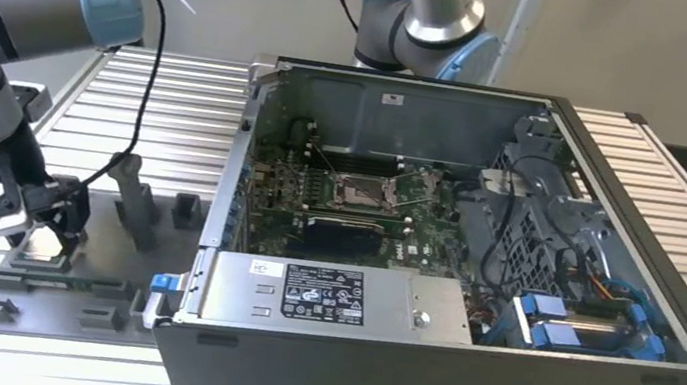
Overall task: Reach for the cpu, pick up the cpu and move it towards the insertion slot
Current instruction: 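Pick up the cpu and move it towards the insertion slot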
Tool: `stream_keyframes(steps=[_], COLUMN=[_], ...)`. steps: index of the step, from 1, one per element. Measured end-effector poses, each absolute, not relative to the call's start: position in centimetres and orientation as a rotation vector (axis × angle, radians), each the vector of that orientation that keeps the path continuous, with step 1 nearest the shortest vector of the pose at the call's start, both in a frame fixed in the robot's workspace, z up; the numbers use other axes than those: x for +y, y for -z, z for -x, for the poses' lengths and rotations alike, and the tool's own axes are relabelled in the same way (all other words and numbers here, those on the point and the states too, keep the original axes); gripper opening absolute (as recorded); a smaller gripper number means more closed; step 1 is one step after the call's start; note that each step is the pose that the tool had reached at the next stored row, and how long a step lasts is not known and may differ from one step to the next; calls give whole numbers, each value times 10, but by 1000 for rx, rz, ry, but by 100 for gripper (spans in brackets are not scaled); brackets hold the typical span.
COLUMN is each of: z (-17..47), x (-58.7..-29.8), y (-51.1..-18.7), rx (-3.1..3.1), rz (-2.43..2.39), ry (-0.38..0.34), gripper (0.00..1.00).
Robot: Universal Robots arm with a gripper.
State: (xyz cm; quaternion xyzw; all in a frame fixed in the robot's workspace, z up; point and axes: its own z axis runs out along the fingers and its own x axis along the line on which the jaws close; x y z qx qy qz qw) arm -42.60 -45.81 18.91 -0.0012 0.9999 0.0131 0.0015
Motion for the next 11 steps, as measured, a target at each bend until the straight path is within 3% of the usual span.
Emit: stream_keyframes(steps=[11], z=[426], x=[-458], y=[-186], rx=[3138], rz=[4], ry=[-41], gripper=[100])
